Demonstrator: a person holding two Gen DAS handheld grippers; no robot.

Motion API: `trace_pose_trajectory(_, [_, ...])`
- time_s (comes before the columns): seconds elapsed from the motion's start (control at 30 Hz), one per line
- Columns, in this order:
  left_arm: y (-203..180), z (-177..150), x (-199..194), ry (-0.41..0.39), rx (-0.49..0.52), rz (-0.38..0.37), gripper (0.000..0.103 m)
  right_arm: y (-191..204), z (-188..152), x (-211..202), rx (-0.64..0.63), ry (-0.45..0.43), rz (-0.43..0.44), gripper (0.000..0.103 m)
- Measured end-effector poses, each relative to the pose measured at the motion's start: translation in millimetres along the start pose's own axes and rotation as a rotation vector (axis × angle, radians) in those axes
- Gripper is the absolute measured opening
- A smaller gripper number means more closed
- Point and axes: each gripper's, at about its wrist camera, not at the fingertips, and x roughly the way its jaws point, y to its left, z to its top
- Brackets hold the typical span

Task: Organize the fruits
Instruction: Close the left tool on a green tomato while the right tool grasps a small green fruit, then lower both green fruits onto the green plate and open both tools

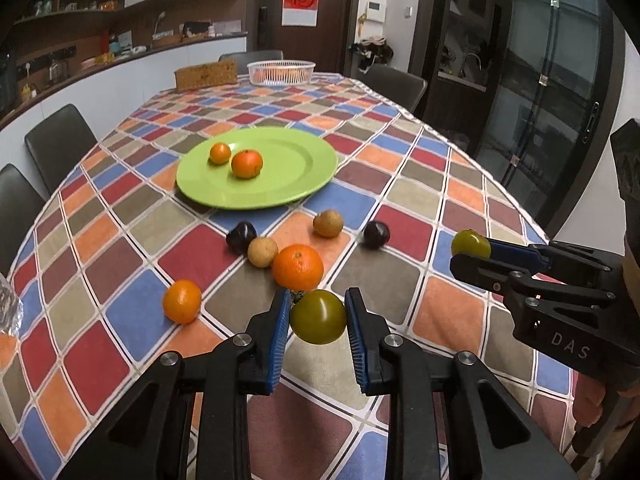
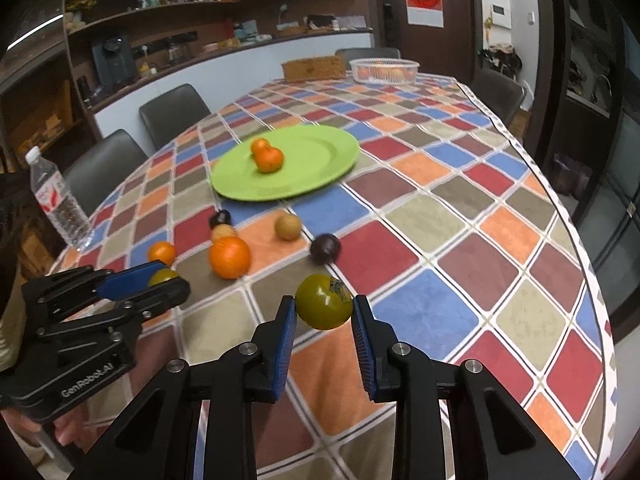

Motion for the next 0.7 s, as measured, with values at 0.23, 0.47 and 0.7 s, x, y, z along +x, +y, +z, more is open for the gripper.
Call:
trace_pose_trajectory(0.23, [5.7, 11.9, -16.4, -0.071, 0.022, 0.012, 0.028, 14.0, 11.3, -12.6, -0.026, -0.046, 0.008, 0.03])
trace_pose_trajectory(0.47, [14.3, 29.8, -21.2, -0.125, 0.049, 0.035, 0.028, 22.6, 28.2, -13.2, -0.038, -0.085, 0.021, 0.03])
trace_pose_trajectory(0.7, [28.0, 51.4, -22.9, -0.167, 0.062, 0.055, 0.028, 29.1, 52.1, -4.9, -0.051, -0.114, 0.03, 0.03])
